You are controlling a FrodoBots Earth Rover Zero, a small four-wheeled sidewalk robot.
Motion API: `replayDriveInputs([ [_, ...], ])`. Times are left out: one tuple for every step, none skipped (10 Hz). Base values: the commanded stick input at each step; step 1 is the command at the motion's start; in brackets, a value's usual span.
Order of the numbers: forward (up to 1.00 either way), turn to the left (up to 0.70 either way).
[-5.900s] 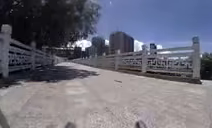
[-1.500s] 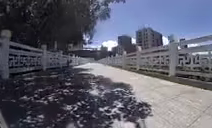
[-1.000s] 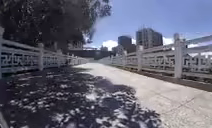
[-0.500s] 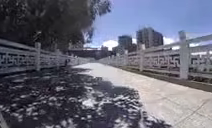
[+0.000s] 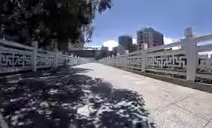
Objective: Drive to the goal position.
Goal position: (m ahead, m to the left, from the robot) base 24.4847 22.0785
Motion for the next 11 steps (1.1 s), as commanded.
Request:
replayDriveInputs([
  [0.45,0.0],
  [0.45,0.0],
  [0.45,0.0],
  [0.45,0.0],
  [0.45,0.0],
  [0.45,0.0],
  [0.45,0.0],
  [0.45,0.0],
  [0.45,0.0],
  [0.45,0.0],
  [0.45,0.0],
])
